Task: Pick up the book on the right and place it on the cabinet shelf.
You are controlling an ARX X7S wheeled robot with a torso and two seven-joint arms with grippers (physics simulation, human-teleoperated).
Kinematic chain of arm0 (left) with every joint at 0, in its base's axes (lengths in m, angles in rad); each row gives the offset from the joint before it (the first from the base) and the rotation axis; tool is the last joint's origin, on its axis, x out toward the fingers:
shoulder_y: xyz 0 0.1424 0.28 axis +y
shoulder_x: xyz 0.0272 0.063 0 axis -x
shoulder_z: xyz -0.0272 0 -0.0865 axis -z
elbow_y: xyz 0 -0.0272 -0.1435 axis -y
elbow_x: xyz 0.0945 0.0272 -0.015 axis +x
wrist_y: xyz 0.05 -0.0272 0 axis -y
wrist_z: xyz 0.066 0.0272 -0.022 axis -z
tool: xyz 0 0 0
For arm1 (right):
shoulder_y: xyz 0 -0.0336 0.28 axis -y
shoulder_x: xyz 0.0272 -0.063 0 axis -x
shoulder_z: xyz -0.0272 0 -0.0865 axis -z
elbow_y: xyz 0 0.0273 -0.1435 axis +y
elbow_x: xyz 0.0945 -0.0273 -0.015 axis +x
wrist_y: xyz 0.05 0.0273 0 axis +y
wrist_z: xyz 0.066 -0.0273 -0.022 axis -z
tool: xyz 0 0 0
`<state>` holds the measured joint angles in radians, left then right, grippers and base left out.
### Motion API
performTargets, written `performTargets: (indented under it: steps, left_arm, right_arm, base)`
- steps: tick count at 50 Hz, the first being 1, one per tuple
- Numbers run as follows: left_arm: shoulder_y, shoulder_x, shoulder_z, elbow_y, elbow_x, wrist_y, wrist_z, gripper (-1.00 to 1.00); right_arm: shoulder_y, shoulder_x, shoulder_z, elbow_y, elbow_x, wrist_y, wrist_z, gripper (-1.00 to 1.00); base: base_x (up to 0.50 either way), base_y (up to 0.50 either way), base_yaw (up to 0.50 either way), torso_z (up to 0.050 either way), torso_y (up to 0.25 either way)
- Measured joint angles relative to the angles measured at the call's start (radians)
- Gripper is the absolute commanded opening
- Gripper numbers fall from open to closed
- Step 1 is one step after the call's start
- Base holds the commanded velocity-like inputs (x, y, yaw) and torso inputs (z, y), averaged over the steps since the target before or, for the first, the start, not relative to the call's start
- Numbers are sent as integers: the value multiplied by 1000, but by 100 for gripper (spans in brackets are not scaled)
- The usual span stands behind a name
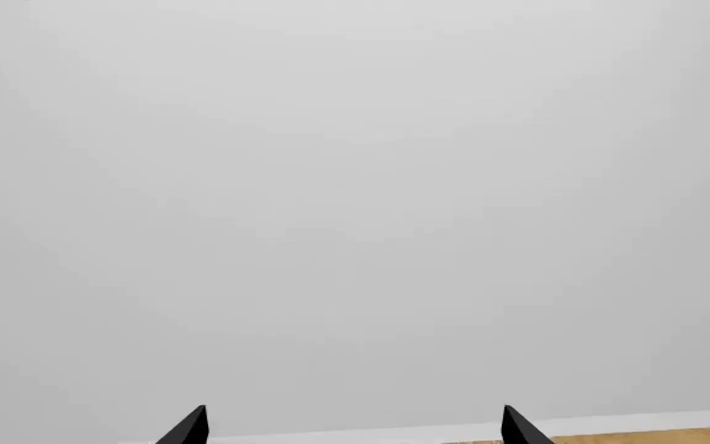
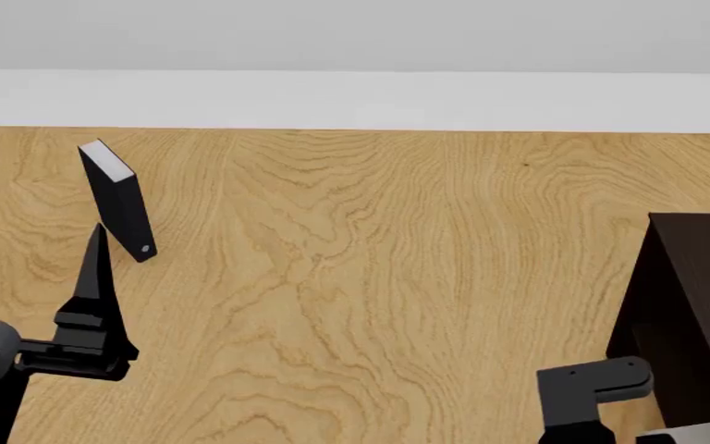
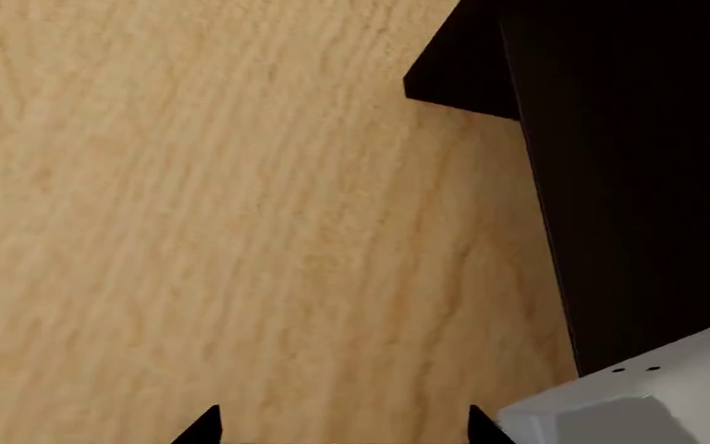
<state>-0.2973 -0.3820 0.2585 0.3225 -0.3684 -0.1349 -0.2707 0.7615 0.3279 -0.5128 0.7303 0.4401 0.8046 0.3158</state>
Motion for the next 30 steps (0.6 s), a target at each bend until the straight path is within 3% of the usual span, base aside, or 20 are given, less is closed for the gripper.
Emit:
performTargets:
  steps: [8,25,30]
  left_arm:
    - [-1,1,6,-7,6,4,-1,100]
    - [-7,4,19,-33,19,16,0,100]
    - [-7,4,23,-36,25,18,-1,100]
  right_arm:
    - [18,-17,-8,48,-72,-12,-48,100]
    - [-1,58,19,-23,64,-17,30,100]
    - [18,42,5,20,-6,-17,3,100]
  base:
    - [5,-3,-2,0,0]
    - [1,-2,-3,0,0]
    - [18,-5,-2,0,0]
